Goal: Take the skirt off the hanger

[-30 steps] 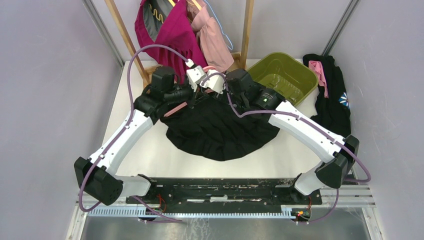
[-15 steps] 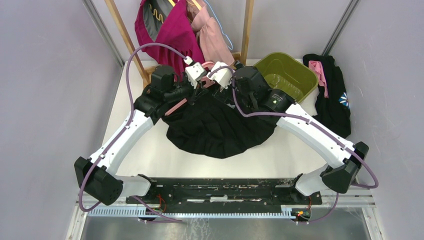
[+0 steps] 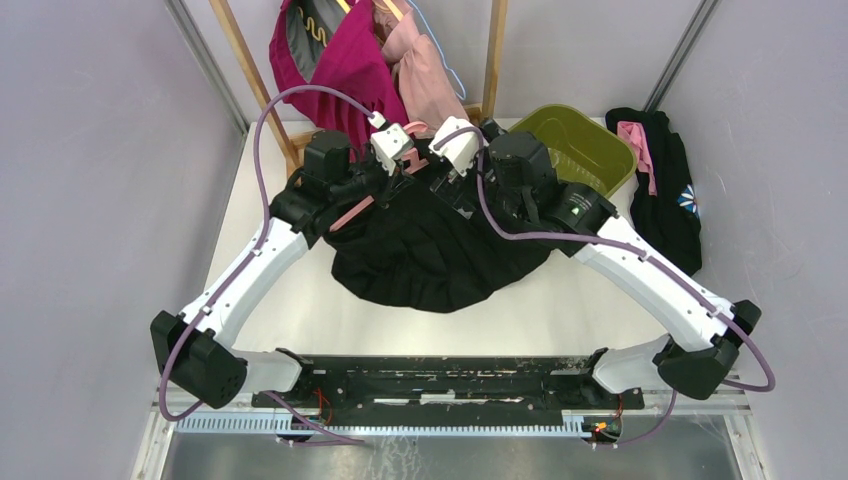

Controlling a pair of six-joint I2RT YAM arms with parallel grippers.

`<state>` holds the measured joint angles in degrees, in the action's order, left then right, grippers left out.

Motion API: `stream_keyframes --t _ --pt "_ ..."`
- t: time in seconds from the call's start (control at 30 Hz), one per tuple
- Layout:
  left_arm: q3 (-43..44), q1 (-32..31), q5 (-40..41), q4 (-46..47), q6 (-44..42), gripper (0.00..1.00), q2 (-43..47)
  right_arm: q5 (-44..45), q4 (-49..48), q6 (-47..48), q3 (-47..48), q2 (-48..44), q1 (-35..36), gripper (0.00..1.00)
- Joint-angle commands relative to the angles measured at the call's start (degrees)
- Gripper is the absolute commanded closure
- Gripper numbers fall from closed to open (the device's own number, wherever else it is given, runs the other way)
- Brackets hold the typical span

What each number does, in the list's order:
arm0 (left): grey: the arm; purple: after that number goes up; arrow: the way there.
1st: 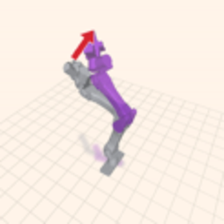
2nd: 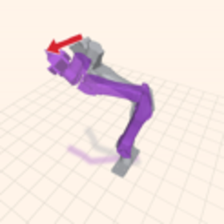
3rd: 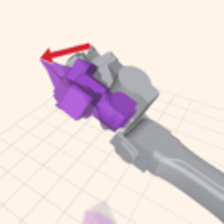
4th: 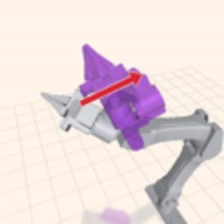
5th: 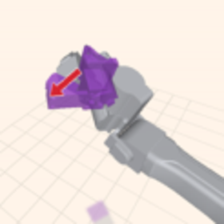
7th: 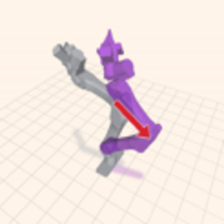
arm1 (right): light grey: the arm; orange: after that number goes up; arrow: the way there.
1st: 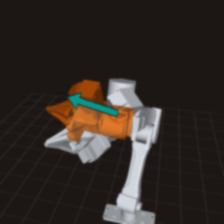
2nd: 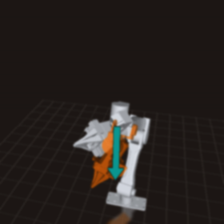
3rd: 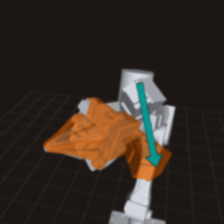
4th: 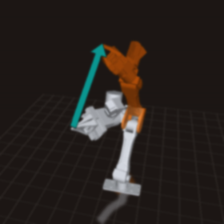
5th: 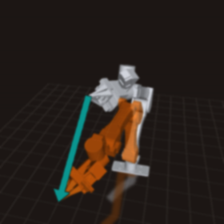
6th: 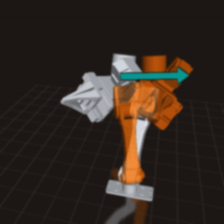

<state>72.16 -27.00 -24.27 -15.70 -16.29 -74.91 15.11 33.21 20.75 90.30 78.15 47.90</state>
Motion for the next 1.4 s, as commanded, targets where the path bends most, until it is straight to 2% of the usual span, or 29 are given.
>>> stream_keyframes --t 0.0,0.33,0.43,0.53,0.63,0.7,0.8,0.87,1.17,1.27,1.33,1.37 --pt "1.6 0.2 -0.3 5.5 0.7 0.97 0.5 -2.4 -4.4 -2.8 3.1 2.3 0.1 0.02" --pt "2.1 0.2 -0.4 4.1 0.3 0.97 0.6 -4.8 -8.4 -4.8 4.0 8.2 0.1 0.08" --pt "1.9 0.1 -0.4 3.7 0.2 0.97 1.2 -3.1 -9.3 -4.4 4.4 9.6 0.0 0.14" --pt "1.6 0.2 -0.2 3.2 -0.1 0.97 2.2 0.1 -8.8 -4.1 5.6 11.1 -0.5 0.28" --pt "1.5 0.2 0.1 2.9 -0.2 0.97 2.8 1.9 -8.7 -5.1 6.2 11.9 -1.7 0.48" --pt "1.3 0.1 0.2 3.0 -0.2 0.97 3.2 1.9 -8.8 -6.2 6.2 12.1 -2.7 0.68" --pt "1.2 0.2 0.3 2.9 -0.2 0.97 3.2 2.7 -8.7 -7.5 6.3 11.5 -3.7 0.90" --pt "1.0 0.2 0.5 2.9 -0.3 0.97 3.0 3.4 -9.0 -8.0 6.1 10.5 -4.1 0.98" --pt "0.5 0.2 0.7 3.0 -0.4 0.97 2.9 6.8 -14.5 -8.5 2.1 4.3 -5.5 0.99" --pt "1.0 0.2 0.7 2.9 -0.3 0.97 2.7 3.2 -12.9 -8.4 2.5 3.9 -5.9 0.97" --pt "1.5 0.2 0.6 2.9 -0.3 0.97 2.4 1.0 -10.7 -8.7 3.0 4.4 -5.9 0.67" --pt "1.7 0.2 0.4 2.8 -0.2 0.97 2.2 -0.7 -10.2 -8.7 2.7 4.5 -5.8 0.57"
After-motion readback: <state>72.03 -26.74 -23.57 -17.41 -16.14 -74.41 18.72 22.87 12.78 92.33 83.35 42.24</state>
